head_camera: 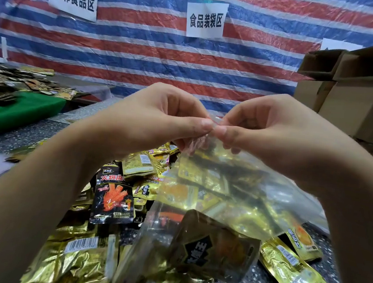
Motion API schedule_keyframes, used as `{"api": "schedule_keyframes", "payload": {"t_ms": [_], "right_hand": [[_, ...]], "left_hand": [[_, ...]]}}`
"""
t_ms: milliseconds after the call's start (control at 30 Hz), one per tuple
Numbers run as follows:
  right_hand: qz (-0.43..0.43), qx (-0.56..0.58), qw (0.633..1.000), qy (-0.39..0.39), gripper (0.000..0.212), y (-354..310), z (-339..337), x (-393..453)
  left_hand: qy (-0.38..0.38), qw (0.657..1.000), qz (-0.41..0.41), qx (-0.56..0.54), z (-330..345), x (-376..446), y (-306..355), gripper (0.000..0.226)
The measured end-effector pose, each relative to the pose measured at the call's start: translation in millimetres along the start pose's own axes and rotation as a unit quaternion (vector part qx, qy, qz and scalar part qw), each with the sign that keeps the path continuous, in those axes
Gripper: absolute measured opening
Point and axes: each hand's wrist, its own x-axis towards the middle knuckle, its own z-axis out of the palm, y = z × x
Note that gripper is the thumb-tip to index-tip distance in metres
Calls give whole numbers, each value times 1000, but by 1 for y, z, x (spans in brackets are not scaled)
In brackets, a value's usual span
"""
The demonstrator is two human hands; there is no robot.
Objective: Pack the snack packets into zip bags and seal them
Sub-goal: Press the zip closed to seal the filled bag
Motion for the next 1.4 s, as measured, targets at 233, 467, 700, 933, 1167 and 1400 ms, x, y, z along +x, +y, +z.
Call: {"api": "schedule_keyframes", "payload": {"t_ms": [233, 467, 700, 933, 1167, 1400], "right_hand": [[-13, 6, 1000, 3, 17, -6, -3, -6], [-3, -6, 1000, -4, 22, -7, -1, -6], [5, -21, 1000, 6, 23, -6, 3, -4], [8, -35, 999, 9, 24, -7, 3, -5], [1, -47, 999, 9, 26, -8, 3, -6], [-6, -57, 998, 9, 27, -9, 3, -6]], "left_hand": [[14, 1000, 13, 4, 1, -1, 5, 16], [8, 1000, 5, 20, 2, -2, 6, 20], [-1, 1000, -14, 27, 2, -2, 7, 24], [-7, 999, -18, 29, 2, -2, 6, 23], [-2, 999, -16, 29, 1, -1, 4, 23], [-4, 999, -11, 33, 2, -1, 3, 25]]}}
